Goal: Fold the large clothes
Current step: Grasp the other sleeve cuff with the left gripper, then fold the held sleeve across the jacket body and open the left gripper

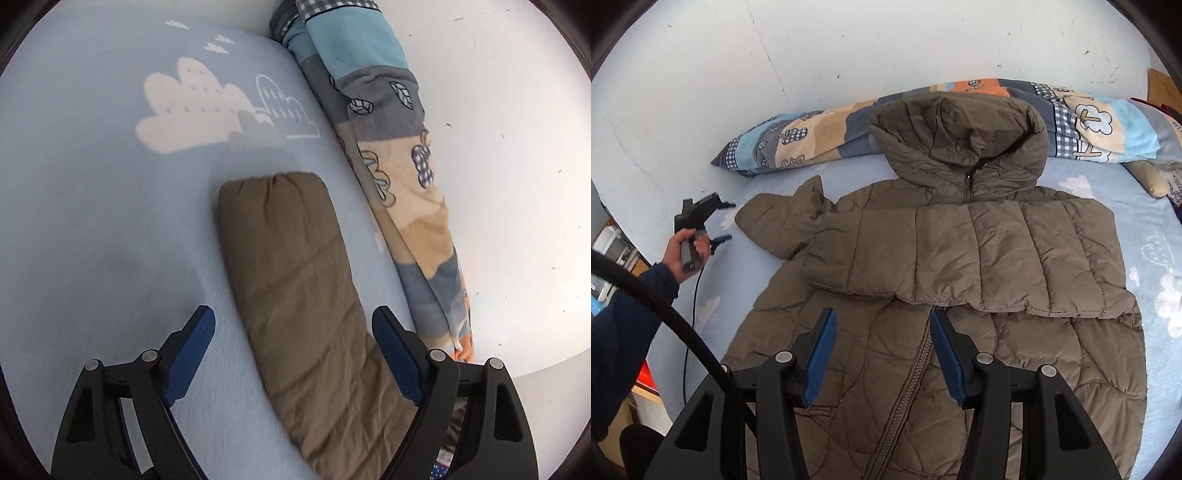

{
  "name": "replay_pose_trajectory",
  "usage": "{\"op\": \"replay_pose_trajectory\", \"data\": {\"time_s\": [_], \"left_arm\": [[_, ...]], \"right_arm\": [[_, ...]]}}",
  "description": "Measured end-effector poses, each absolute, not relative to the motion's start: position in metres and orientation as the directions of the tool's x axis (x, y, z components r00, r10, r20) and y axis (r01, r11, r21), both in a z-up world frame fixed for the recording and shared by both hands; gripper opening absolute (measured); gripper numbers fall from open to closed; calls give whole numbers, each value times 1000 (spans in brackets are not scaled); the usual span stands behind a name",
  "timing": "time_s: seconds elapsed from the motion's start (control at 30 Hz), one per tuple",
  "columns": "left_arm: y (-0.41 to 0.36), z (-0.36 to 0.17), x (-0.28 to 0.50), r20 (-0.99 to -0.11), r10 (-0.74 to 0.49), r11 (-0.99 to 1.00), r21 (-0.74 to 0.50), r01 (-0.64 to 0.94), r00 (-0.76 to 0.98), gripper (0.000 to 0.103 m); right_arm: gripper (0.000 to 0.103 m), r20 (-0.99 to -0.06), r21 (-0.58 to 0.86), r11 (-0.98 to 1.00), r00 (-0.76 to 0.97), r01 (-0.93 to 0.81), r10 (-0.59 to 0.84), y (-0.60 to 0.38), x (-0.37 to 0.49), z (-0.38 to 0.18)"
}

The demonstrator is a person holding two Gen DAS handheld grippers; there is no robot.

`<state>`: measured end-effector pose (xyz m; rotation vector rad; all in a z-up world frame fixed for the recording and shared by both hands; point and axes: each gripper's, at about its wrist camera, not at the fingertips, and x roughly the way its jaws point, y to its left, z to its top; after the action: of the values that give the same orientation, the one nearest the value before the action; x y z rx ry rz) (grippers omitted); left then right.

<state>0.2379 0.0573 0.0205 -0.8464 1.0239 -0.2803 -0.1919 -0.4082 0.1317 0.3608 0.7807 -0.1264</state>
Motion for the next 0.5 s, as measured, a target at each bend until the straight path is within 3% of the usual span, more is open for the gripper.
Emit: {"op": "replay_pose_trajectory", "data": {"time_s": [0.33,0.37,0.4,0.43,0.47,0.5], "left_arm": [[62,-4,272,-547,-554,598,-786,-158,627,86],[59,-2,273,-543,-550,609,-781,-140,635,78],[57,-1,275,-553,-545,625,-769,-134,631,45],[54,-2,276,-567,-541,642,-756,-132,621,23],[53,-4,276,-554,-562,628,-769,-119,615,13],[54,-1,271,-544,-549,631,-768,-113,634,13]], "right_arm": [[57,-729,260,936,684,237,29,-404,-176,115],[57,-726,262,936,687,234,31,-403,-175,115],[57,-723,262,937,690,232,31,-403,-174,115],[57,-721,261,936,692,235,27,-403,-173,115],[57,-720,264,934,694,239,26,-404,-173,114],[57,-720,269,931,694,245,25,-406,-172,114]]}}
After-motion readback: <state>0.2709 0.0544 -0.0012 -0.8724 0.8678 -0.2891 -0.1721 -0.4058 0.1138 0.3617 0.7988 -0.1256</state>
